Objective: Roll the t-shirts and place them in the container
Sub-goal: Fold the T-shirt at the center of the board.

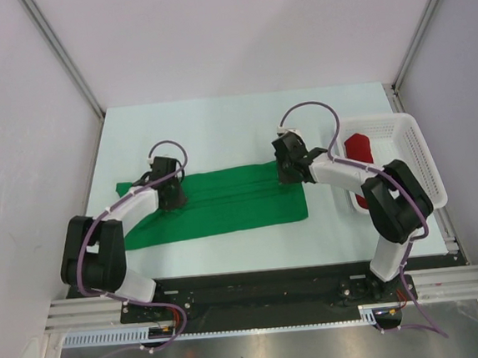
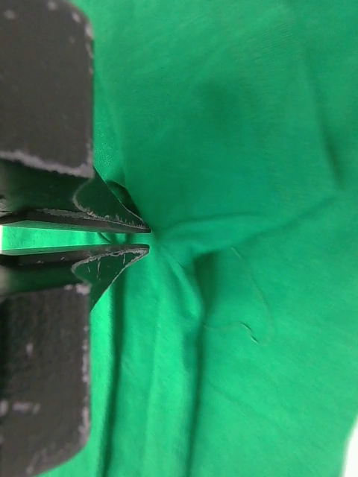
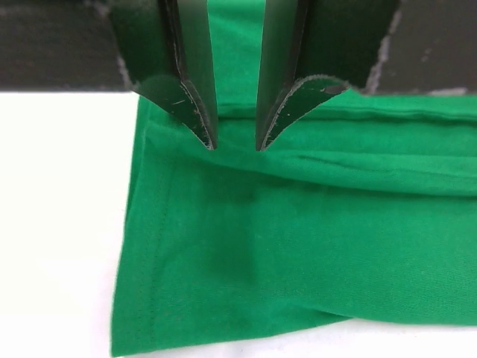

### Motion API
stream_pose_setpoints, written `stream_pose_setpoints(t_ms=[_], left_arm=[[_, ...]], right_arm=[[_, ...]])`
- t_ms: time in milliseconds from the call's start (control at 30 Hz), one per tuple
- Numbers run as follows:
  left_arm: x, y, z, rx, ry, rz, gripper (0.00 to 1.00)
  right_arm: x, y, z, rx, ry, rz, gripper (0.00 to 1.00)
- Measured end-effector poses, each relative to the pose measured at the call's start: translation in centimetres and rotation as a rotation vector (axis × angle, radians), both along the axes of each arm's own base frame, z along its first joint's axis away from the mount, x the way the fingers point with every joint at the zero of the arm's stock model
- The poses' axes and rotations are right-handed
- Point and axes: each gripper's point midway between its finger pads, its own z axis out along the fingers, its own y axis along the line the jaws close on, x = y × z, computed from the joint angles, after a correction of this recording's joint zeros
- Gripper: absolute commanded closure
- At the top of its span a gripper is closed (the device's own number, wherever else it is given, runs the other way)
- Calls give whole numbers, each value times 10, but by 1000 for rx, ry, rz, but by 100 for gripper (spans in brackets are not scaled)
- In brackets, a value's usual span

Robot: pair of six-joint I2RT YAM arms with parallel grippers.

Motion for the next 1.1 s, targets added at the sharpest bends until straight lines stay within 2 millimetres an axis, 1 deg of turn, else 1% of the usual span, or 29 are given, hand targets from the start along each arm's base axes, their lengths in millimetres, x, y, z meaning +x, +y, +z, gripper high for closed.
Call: stream_pose_setpoints(t_ms=[100, 167, 267, 300, 367, 433, 500, 567, 633, 700, 767, 867, 1000, 1100], left_arm=[[-12, 2, -6, -4, 16, 6, 87], [-18, 2, -7, -9, 18, 7, 85], [-17, 0, 2, -32, -13, 13, 78], [-14, -2, 9, -41, -31, 14, 73], [-7, -5, 22, -55, -62, 11, 69], [9, -9, 40, -70, -110, 15, 66], [29, -13, 59, -82, -158, 16, 66], [44, -17, 66, -86, -178, 15, 66], [56, -19, 62, -84, -170, 15, 67], [61, -21, 49, -76, -139, 16, 68], [60, -21, 26, -62, -80, 17, 69], [56, -20, 9, -50, -27, 17, 71], [53, -20, 4, -53, -24, 19, 73], [47, -21, -2, -56, -10, 16, 74]], right_arm=[[-2, -2, 10, 8, -17, -3, 67], [-1, -2, 18, 18, -36, -4, 67], [4, 1, 26, 37, -67, -4, 67], [6, 2, 28, 43, -76, -4, 67], [9, 3, 29, 50, -87, -5, 67], [13, 5, 30, 60, -103, -8, 67], [19, 7, 27, 69, -112, -9, 67], [22, 8, 20, 68, -109, -13, 67], [24, 8, 12, 66, -97, -13, 68], [23, 8, 7, 62, -87, -12, 68], [24, 6, 5, 59, -82, -14, 68], [24, 5, 4, 57, -80, -16, 69], [21, 2, 1, 46, -62, -18, 70], [18, 0, -3, 36, -45, -16, 71]])
